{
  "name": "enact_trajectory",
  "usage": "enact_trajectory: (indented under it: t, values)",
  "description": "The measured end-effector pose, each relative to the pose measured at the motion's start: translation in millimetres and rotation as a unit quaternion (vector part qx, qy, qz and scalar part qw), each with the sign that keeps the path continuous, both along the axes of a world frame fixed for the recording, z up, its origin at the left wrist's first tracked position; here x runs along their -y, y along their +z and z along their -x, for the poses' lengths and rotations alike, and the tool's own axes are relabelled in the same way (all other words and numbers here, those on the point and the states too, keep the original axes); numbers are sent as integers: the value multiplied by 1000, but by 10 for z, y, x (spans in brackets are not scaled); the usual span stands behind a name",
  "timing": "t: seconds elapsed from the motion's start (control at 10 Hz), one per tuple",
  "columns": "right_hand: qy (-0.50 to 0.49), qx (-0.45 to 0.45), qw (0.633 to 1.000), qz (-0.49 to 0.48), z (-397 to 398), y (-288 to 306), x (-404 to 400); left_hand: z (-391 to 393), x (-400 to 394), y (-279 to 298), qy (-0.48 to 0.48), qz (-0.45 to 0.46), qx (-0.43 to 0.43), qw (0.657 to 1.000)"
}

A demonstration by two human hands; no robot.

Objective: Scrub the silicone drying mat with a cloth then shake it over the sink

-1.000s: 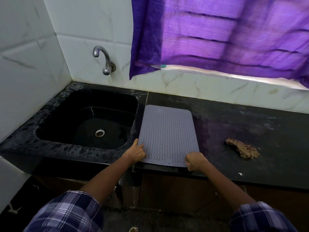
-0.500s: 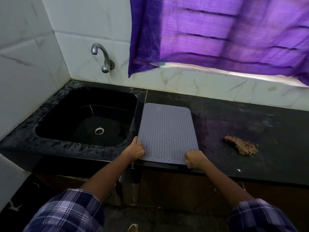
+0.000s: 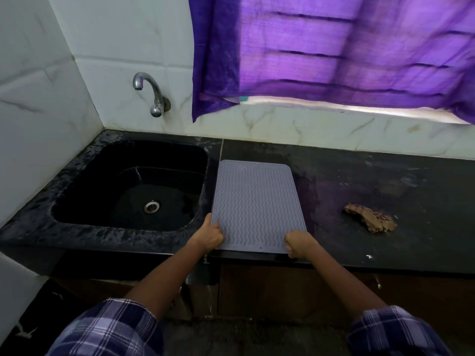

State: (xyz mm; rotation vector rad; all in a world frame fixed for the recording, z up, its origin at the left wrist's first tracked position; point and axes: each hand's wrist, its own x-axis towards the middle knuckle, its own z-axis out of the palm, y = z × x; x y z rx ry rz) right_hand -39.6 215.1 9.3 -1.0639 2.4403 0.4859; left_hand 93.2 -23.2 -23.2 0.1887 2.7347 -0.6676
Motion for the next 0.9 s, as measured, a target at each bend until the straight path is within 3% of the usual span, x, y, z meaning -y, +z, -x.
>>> enact_trajectory:
  t: [0.5,0.7,0.9]
  values:
    - [-41,36,999,3,5,43,38,-3,123,62,25,-85,30,996]
    - [-100,-50,975,191,0,220,186,180,220,364,51,-104,-26,993]
    - [-119,-127,946,274,-25,363,490,467,244,726,50,-119,-153,980]
